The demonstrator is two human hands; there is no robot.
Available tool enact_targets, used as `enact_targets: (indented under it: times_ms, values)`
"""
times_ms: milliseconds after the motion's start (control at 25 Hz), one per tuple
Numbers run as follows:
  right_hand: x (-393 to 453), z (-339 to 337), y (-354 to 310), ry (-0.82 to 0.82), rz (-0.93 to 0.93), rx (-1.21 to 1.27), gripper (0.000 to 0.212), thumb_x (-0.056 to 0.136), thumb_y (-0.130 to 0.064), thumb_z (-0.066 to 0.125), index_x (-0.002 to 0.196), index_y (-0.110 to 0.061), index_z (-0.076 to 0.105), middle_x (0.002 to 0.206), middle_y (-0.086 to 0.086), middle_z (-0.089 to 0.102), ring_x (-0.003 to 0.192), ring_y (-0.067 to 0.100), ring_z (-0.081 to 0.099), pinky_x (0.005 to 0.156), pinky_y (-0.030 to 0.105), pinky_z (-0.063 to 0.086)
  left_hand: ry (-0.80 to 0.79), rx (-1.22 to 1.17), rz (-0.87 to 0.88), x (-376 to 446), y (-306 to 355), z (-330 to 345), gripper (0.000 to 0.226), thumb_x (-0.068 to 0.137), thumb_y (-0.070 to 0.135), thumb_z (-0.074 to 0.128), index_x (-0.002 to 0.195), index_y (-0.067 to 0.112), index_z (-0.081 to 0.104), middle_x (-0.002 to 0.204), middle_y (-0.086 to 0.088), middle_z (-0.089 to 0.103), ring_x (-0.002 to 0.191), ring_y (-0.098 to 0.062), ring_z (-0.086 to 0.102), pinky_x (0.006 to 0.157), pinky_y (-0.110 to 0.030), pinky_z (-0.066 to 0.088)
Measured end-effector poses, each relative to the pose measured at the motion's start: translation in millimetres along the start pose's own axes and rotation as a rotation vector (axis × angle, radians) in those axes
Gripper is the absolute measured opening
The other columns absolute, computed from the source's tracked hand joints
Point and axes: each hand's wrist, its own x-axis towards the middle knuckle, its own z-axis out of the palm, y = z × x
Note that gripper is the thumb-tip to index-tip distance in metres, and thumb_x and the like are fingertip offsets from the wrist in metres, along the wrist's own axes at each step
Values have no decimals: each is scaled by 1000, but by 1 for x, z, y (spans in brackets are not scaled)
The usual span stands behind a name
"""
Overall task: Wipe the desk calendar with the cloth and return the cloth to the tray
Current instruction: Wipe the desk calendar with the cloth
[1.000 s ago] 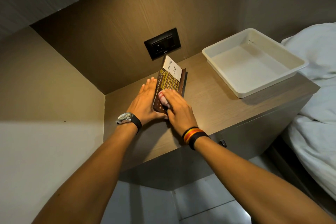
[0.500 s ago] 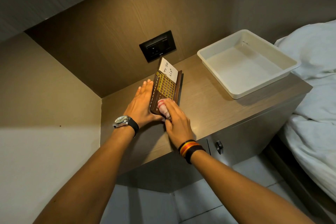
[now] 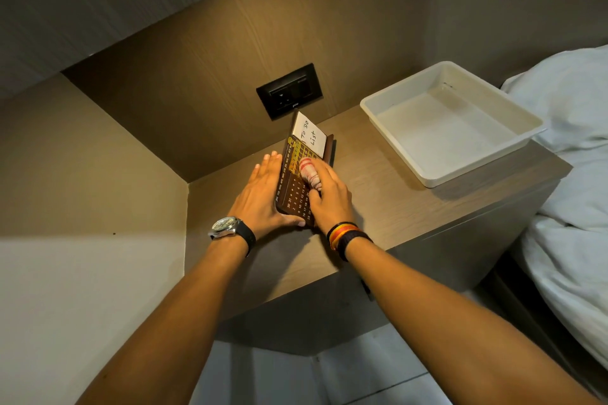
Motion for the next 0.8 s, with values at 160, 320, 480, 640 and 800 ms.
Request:
enact_targets:
  times_ms: [160,320,480,640,800]
  values:
    - [-39,3,9,-18,-69,20,65,92,-2,52,152,-23,43,153,-1,47,141,15,46,115,35,42,2,-3,3,-1,0,0,147,56,69,87,163,14,2,172,-12,4,158,-23,-2,129,-45,5]
    - [-25,4,-1,27,-4,34,63,93,-2,53,152,-21,44,152,-1,48,141,15,45,115,34,42,-8,2,-5,-2,0,0,146,58,68,87,163,13,1,172,-12,3,158,-24,-3,129,-47,6]
    - [-58,-2,12,-86,-202,-46,65,91,-4,56,152,-22,43,153,-2,47,144,13,42,119,29,34,-1,-7,-11,-4,2,0,146,57,67,87,163,13,2,172,-12,4,158,-24,-3,129,-46,5]
    - [-16,-2,-13,24,-144,-59,65,88,5,52,148,-19,49,149,2,52,139,16,47,119,27,33,4,-8,-16,-3,3,0,142,61,63,87,163,13,1,172,-13,4,158,-25,-1,129,-42,4]
    - [-37,8,-12,-68,-327,-124,68,86,3,56,147,-25,48,150,-4,50,148,10,36,123,23,22,10,-25,-36,-5,-3,3,135,66,56,84,162,11,2,172,-14,4,158,-25,0,129,-41,3]
